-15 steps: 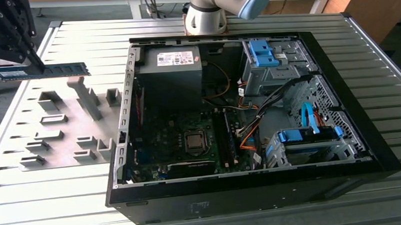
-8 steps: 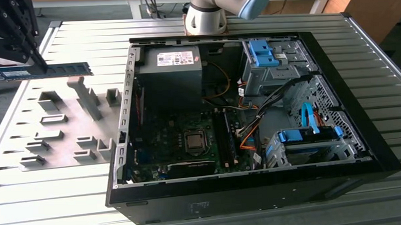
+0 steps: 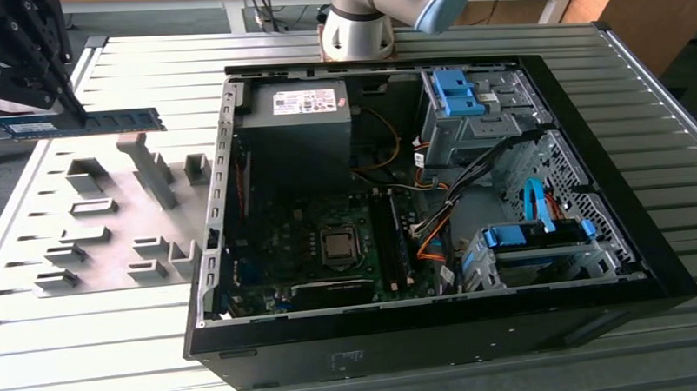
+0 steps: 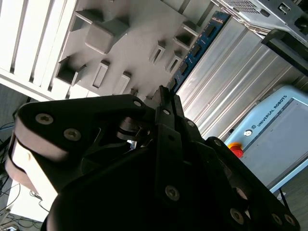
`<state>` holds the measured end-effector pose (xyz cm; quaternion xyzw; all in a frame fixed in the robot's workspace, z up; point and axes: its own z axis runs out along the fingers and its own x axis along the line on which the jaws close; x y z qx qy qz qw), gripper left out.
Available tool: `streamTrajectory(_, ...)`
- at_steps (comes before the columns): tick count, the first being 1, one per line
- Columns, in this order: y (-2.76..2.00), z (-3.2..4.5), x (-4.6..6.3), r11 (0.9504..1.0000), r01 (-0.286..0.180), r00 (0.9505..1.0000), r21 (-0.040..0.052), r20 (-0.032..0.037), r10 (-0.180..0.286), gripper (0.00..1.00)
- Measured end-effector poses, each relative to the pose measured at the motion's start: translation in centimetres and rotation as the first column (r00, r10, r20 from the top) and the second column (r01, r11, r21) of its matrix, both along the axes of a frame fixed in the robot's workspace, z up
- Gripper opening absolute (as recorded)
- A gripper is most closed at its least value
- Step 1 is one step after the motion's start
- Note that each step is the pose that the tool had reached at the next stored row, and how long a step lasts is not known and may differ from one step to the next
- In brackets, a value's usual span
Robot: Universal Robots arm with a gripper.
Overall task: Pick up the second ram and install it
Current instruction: 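Pick up the second ram and move it above second insertion slot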
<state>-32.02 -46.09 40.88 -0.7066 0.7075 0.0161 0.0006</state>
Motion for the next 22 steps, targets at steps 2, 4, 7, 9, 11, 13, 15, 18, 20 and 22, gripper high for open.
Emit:
streamTrajectory(2, 0.00, 0.01, 0.0, 1.0000, 0.000, 1.0000, -0.0001, -0.0002, 0.000, 0.14)
streamTrajectory(4, 0.00, 0.01, 0.0, 1.0000, 0.000, 1.0000, -0.0001, -0.0001, 0.000, 0.14)
streamTrajectory(7, 0.00, 0.01, 0.0, 1.0000, 0.000, 1.0000, -0.0001, -0.0001, 0.000, 0.14)
streamTrajectory(9, 0.00, 0.01, 0.0, 1.0000, 0.000, 1.0000, 0.0000, -0.0001, 0.000, 0.14)
streamTrajectory(11, 0.00, 0.01, 0.1, 1.0000, 0.000, 1.0000, -0.0001, -0.0001, 0.000, 0.14)
streamTrajectory(13, 0.00, 0.00, 0.5, 1.0000, 0.000, 1.0000, 0.0000, 0.0000, 0.000, 0.14)
streamTrajectory(15, 0.00, 0.01, 0.7, 1.0000, 0.000, 1.0000, -0.0001, -0.0001, 0.000, 0.14)
streamTrajectory(18, 0.00, 0.00, 1.0, 1.0000, 0.000, 1.0000, 0.0000, 0.0000, 0.000, 0.14)
streamTrajectory(20, 0.00, 0.01, 1.2, 1.0000, 0.000, 1.0000, -0.0001, -0.0001, 0.000, 0.14)
streamTrajectory(22, 0.00, 0.01, 1.4, 1.0000, 0.000, 1.0000, -0.0001, -0.0001, 0.000, 0.14)
